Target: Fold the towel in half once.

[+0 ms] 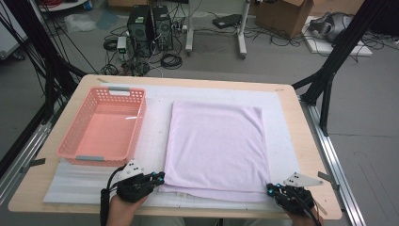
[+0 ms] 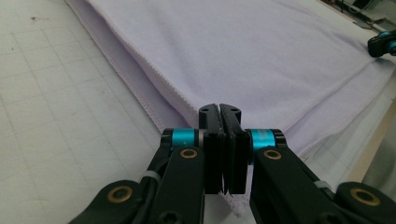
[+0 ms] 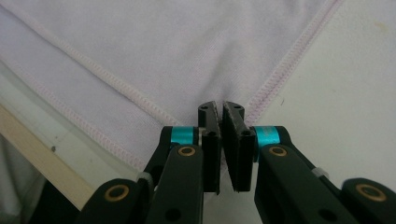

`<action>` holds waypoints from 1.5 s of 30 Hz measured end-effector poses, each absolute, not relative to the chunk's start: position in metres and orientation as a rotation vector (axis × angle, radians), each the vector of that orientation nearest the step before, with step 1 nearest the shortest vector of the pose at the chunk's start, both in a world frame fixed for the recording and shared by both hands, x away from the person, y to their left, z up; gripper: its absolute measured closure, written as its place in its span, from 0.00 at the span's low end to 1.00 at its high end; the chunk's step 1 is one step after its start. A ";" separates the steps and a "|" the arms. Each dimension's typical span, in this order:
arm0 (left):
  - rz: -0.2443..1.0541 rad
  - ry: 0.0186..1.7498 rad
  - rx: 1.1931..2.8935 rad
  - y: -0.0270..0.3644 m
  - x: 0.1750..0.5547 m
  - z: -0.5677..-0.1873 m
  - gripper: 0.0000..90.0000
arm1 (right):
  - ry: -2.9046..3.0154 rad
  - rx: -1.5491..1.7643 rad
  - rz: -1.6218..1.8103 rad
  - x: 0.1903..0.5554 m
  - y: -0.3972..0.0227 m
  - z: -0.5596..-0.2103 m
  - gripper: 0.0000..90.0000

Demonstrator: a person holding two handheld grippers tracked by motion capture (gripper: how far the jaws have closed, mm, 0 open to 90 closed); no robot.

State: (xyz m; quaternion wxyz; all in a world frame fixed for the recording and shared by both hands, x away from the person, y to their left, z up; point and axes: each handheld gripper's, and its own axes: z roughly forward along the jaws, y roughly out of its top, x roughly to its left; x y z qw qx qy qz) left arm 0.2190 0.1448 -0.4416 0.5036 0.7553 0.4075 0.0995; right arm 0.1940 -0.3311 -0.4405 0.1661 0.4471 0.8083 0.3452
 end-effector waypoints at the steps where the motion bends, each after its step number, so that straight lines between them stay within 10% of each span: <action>1: 0.235 0.984 1.816 0.146 0.219 -0.441 0.97 | 2.303 1.253 0.969 0.194 -0.330 -0.440 0.96; 29: 0.185 0.956 1.818 0.165 0.181 -0.444 0.97 | 2.283 1.237 0.958 0.150 -0.329 -0.425 0.97; 34: 0.266 0.984 1.792 0.163 0.191 -0.445 0.69 | 2.237 1.286 0.987 0.156 -0.334 -0.430 0.75; 45: 0.330 0.953 1.762 0.142 0.229 -0.431 0.72 | 2.093 1.319 1.065 0.176 -0.346 -0.422 0.72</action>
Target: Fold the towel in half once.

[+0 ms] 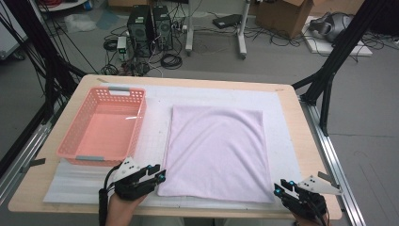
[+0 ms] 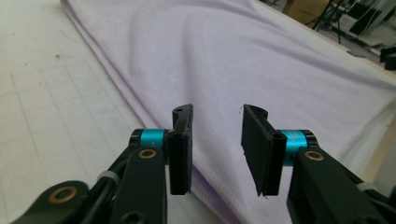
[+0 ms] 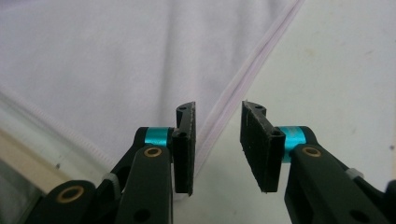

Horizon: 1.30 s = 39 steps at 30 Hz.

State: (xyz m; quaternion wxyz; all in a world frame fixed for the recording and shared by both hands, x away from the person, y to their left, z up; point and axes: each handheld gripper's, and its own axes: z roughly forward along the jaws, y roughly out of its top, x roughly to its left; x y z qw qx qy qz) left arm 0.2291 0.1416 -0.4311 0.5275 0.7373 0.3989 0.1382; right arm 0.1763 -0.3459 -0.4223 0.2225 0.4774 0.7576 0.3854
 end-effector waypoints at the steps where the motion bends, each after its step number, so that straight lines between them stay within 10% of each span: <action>1: 0.334 0.956 1.768 0.138 0.235 -0.431 0.73 | 2.084 1.323 1.074 0.178 -0.347 -0.421 0.72; 17: 0.426 1.147 1.835 0.105 0.342 -0.442 0.73 | 2.055 1.368 1.070 0.235 -0.352 -0.428 0.76; 23: 0.449 1.205 1.862 0.105 0.351 -0.451 0.72 | 2.073 1.382 1.048 0.281 -0.343 -0.428 0.77; 30: 0.566 1.199 1.922 0.099 0.351 -0.450 0.95 | 2.099 1.410 1.033 0.317 -0.328 -0.432 0.77; 39: 0.570 1.290 1.842 0.106 0.353 -0.450 0.82 | 2.093 1.459 0.979 0.328 -0.331 -0.439 0.77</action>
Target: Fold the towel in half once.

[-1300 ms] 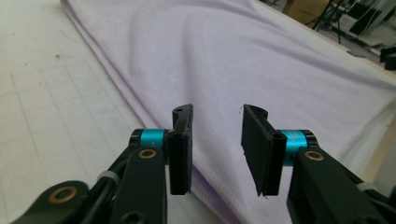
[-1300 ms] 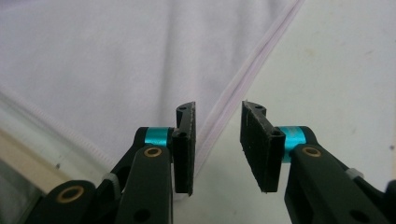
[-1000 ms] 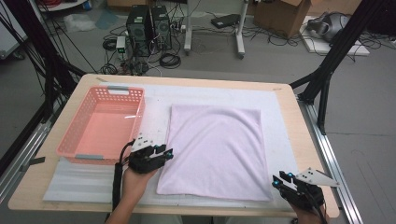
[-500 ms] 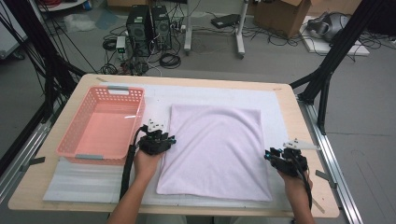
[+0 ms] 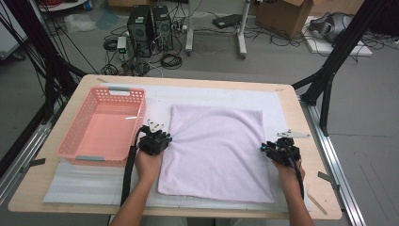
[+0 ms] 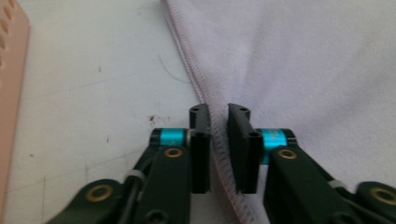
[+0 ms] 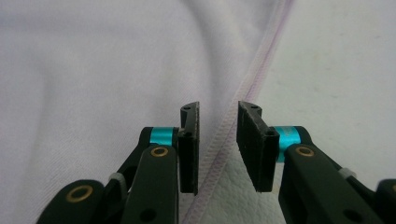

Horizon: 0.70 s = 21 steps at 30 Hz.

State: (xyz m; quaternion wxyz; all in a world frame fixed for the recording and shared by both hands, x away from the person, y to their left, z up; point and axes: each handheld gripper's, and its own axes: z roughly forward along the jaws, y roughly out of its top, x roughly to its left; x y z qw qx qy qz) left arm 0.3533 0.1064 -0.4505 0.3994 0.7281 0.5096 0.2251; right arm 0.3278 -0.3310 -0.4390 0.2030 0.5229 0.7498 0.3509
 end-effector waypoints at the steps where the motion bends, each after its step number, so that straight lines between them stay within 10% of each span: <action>1: 0.556 1.293 1.838 0.108 0.353 -0.450 0.79 | 2.113 1.458 0.957 0.330 -0.329 -0.441 0.79; 8: 0.486 1.267 1.826 0.110 0.353 -0.450 0.73 | 2.062 1.458 0.885 0.331 -0.332 -0.443 0.95; 21: 0.324 1.032 1.716 0.111 0.342 -0.435 0.52 | 2.093 1.254 1.189 0.284 -0.353 -0.419 0.44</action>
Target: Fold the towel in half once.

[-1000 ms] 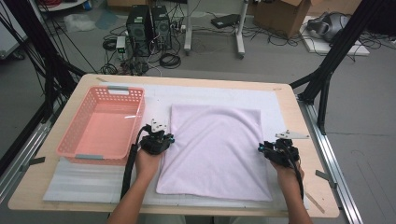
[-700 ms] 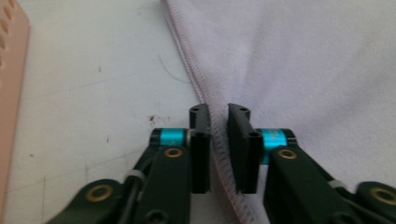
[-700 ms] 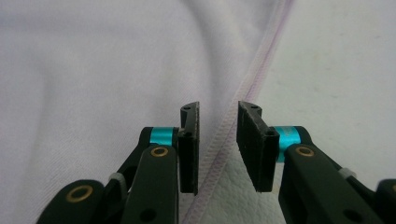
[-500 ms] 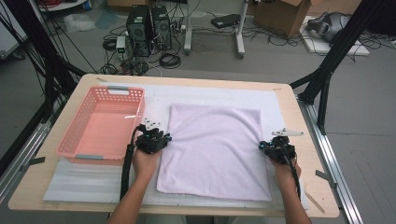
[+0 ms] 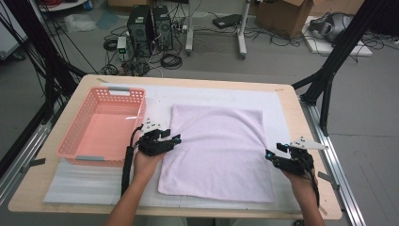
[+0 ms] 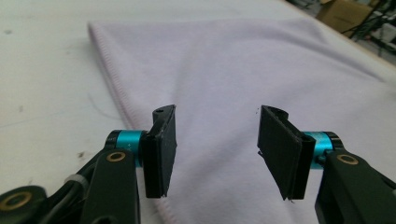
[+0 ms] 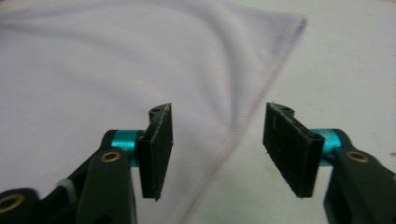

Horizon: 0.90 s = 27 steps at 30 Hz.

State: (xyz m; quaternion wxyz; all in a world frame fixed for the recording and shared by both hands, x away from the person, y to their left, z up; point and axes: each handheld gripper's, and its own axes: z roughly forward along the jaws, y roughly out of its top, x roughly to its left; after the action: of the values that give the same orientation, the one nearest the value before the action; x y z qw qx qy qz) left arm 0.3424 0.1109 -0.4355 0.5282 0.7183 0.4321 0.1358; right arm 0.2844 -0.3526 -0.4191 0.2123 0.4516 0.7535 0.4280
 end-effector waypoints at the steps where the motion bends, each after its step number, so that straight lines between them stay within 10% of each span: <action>1: 0.313 1.020 1.713 0.110 0.341 -0.435 0.48 | 2.100 1.210 1.200 0.278 -0.353 -0.418 0.41; 7: 0.306 0.942 1.698 0.102 0.327 -0.423 0.25 | 2.116 1.093 1.241 0.249 -0.355 -0.415 0.26; 27: 0.307 0.906 1.668 0.105 0.324 -0.405 0.26 | 2.130 1.140 1.235 0.250 -0.362 -0.424 0.22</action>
State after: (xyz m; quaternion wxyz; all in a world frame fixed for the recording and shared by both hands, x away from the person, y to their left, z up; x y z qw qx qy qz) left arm 0.3240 0.1055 -0.4048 0.5724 0.7113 0.3865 0.1309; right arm 0.2498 -0.3619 -0.4245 0.2128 0.4105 0.7670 0.4449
